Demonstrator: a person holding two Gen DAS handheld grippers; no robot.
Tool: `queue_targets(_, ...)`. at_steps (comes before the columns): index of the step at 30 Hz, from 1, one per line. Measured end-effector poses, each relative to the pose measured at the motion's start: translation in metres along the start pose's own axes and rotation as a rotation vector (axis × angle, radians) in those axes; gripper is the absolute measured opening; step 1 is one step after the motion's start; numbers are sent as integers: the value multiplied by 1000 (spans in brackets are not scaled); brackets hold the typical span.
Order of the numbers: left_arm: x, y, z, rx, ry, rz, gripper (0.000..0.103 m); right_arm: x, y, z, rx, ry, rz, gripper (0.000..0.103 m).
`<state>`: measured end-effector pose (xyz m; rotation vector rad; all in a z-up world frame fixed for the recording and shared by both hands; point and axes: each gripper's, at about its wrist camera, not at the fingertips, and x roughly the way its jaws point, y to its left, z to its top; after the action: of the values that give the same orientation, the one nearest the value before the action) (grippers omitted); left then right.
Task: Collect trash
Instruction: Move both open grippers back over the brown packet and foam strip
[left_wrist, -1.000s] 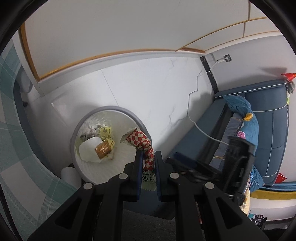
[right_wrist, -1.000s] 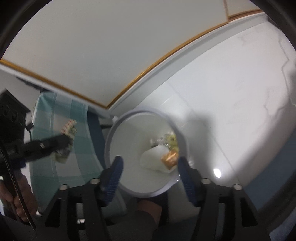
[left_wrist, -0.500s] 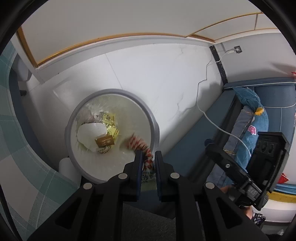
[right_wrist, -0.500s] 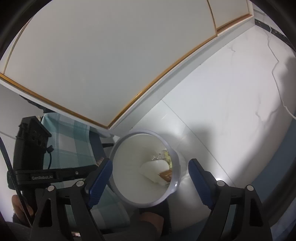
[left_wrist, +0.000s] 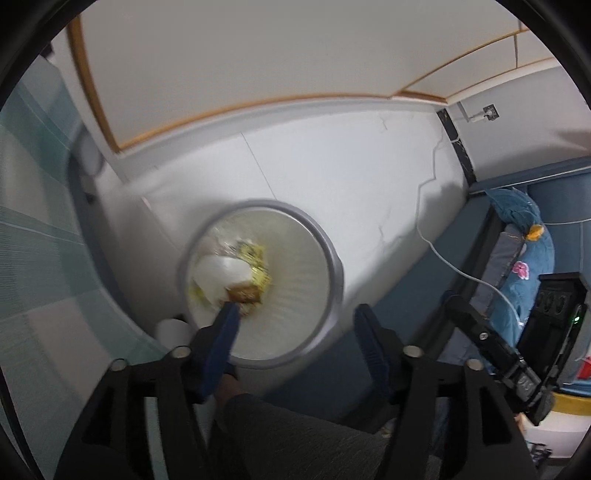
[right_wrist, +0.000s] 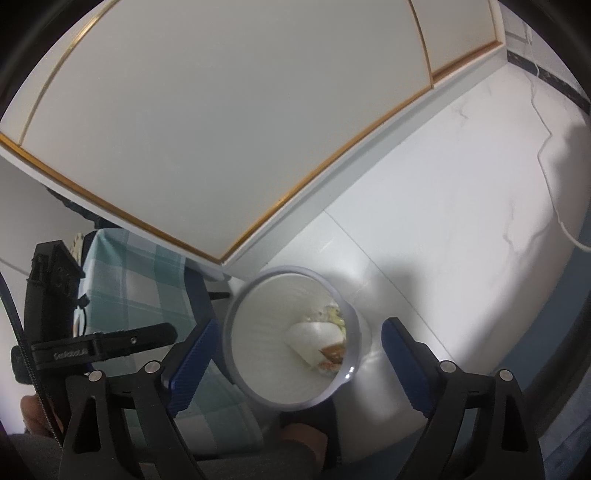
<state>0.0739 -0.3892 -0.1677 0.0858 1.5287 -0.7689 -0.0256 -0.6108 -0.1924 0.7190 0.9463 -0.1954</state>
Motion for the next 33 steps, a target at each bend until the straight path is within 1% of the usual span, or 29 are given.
queue_targets(2, -17, -3, -5, 30, -76, 50, 70, -7, 6, 1, -9, -13, -1, 92)
queue_targets(3, -23, -3, -7, 35, -106, 60, 71, -11, 9, 2, -14, -20, 3, 92)
queue_targets(4, -33, -4, -10, 39, -137, 63, 71, -14, 11, 2, -20, -25, 6, 92)
queue_targets(7, -54, -4, -15, 43, -194, 67, 72, -31, 24, 2, -52, -61, 15, 92)
queue_targets(10, -78, -7, -24, 58, -263, 90, 72, -49, 39, 2, -90, -101, 20, 92)
queue_targets(14, -110, -5, -36, 37, -368, 106, 72, -75, 65, 2, -149, -160, 38, 92)
queue_targets(17, -135, 2, -46, 22, -447, 137, 73, -94, 85, 1, -188, -203, 55, 93)
queue_targets(18, -143, 6, -49, 15, -469, 146, 75, -100, 92, 1, -198, -222, 64, 94)
queue_targets(20, -158, 14, -55, -2, -509, 165, 79, -113, 109, 0, -220, -262, 89, 95)
queue_targets(22, -176, 24, -62, -12, -566, 188, 79, -122, 123, -1, -242, -289, 108, 95)
queue_targets(23, -188, 29, -67, -14, -603, 213, 79, -127, 134, -1, -259, -301, 124, 95)
queue_targets(26, -209, 39, -76, -29, -670, 239, 79, -135, 161, -4, -300, -317, 164, 96)
queue_targets(28, -228, 53, -85, -52, -721, 247, 79, -141, 186, -8, -341, -325, 193, 98)
queue_targets(30, -238, 56, -90, -65, -752, 271, 82, -144, 207, -12, -378, -331, 214, 100)
queue_targets(32, -251, 68, -98, -84, -779, 302, 85, -145, 230, -17, -410, -333, 229, 102)
queue_targets(33, -257, 70, -102, -93, -790, 310, 85, -144, 242, -20, -426, -332, 235, 103)
